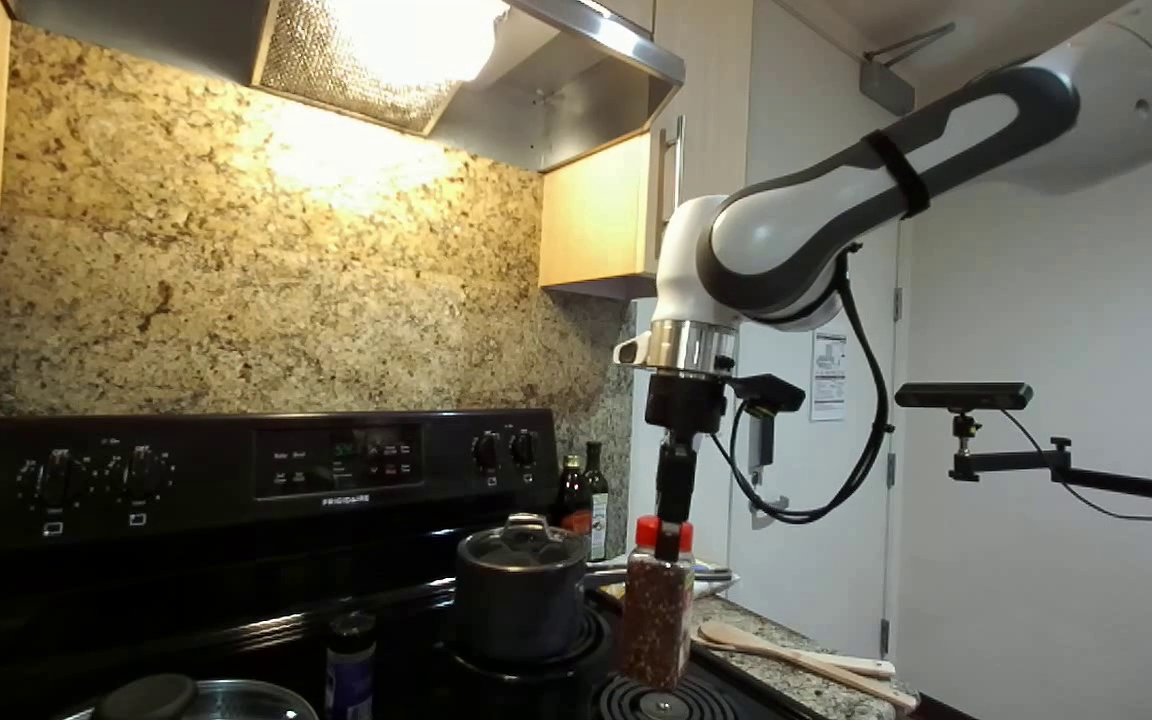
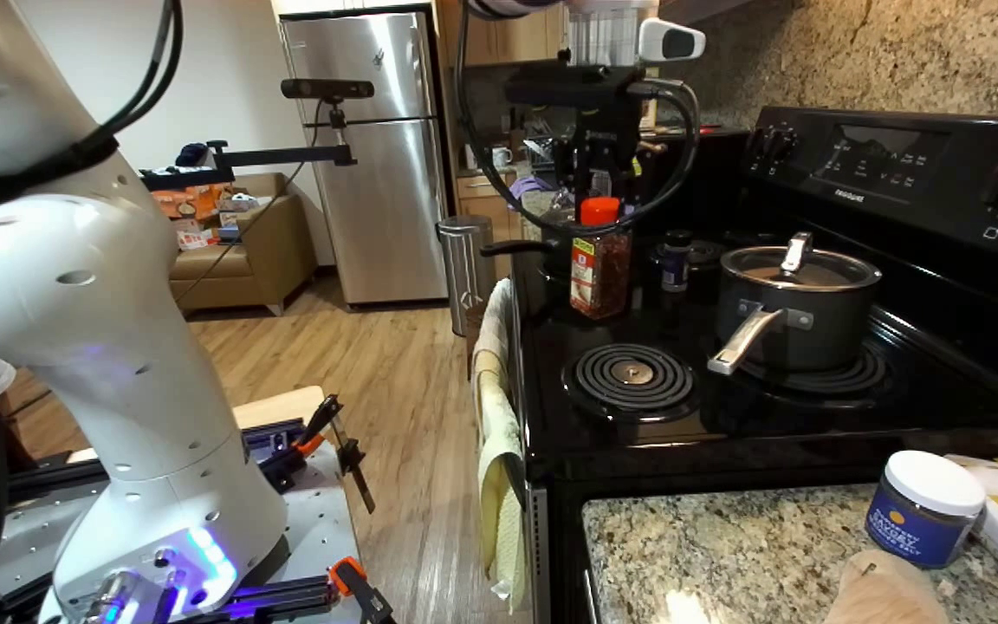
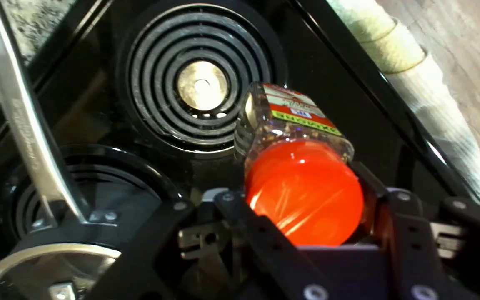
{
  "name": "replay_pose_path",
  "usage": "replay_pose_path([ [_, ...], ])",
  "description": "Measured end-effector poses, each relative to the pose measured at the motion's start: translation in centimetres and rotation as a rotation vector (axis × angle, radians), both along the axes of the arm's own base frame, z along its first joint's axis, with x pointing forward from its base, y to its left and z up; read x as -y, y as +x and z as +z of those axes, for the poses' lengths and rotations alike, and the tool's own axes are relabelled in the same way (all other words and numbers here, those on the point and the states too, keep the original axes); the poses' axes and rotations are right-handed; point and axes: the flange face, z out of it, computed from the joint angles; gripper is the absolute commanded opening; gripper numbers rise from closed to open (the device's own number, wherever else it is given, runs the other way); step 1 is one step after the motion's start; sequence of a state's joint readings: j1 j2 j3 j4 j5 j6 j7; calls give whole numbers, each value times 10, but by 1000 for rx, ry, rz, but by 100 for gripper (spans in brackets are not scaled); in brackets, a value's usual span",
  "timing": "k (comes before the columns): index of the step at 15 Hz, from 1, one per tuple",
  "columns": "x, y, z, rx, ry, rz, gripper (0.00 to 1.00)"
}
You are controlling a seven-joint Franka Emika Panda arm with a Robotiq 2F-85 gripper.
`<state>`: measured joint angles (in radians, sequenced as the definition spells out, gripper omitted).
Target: Place the container with the orange lid on the stove
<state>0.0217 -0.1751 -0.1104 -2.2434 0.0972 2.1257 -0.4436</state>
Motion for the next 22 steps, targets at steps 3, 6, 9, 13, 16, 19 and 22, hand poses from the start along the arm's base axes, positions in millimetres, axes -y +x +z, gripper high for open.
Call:
replay_pose_path([
  [3,-26,9,-16,32,36,5,36],
  [6,-53,24,-38,53,29,-9,36],
  [9,-79,44,-59,43,8,-27,61],
  [13,-90,58,-66,37,0,-28,36],
  [16,-91,58,-66,37,1,-27,36],
  [19,-101,66,-61,46,-14,1,36],
  [22,-120,85,-58,44,-65,34,36],
])
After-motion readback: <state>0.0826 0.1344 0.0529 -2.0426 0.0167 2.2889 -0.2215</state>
